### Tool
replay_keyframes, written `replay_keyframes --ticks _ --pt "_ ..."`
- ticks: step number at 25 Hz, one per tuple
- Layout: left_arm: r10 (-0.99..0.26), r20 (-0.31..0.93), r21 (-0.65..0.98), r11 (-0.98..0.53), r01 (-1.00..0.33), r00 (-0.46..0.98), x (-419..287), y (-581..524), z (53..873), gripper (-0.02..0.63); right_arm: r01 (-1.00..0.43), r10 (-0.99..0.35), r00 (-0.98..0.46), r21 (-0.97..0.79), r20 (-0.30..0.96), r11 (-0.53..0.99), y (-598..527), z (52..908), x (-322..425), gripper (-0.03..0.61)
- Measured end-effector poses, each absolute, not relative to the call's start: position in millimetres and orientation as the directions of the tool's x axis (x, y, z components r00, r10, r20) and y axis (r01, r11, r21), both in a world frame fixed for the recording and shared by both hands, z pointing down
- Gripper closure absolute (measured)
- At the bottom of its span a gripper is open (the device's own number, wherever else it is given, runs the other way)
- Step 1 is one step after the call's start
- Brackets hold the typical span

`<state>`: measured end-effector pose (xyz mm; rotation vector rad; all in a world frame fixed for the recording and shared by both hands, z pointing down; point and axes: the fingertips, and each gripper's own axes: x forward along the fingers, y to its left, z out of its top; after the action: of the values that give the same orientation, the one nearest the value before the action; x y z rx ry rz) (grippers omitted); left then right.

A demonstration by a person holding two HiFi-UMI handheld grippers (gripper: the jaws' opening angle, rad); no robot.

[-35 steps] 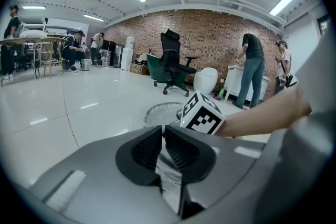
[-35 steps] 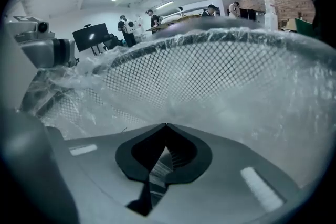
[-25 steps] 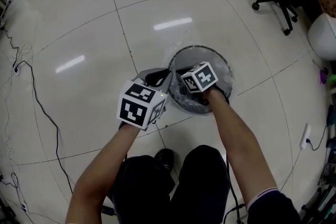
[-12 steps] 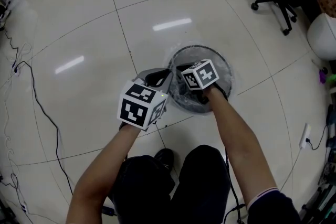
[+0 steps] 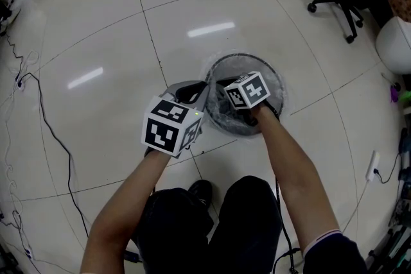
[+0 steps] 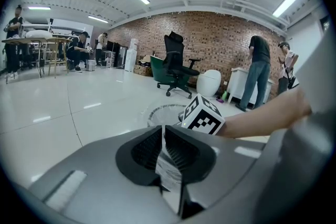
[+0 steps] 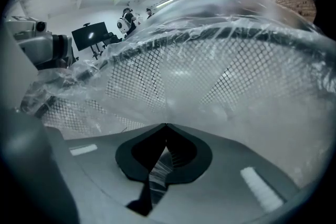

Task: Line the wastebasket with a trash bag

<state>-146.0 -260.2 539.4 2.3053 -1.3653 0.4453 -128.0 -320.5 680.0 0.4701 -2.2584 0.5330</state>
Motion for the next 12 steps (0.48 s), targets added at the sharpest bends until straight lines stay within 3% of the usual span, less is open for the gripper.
replay_keyframes --ticks 12 --pt "-0.757 0.472 0.176 -0.42 -0.89 0.451 -146.8 -256.4 533.5 0.595 -0.477 -0.233 -0.737 -0.245 0.634 0.844 -322.6 633.0 -131.9 0.575"
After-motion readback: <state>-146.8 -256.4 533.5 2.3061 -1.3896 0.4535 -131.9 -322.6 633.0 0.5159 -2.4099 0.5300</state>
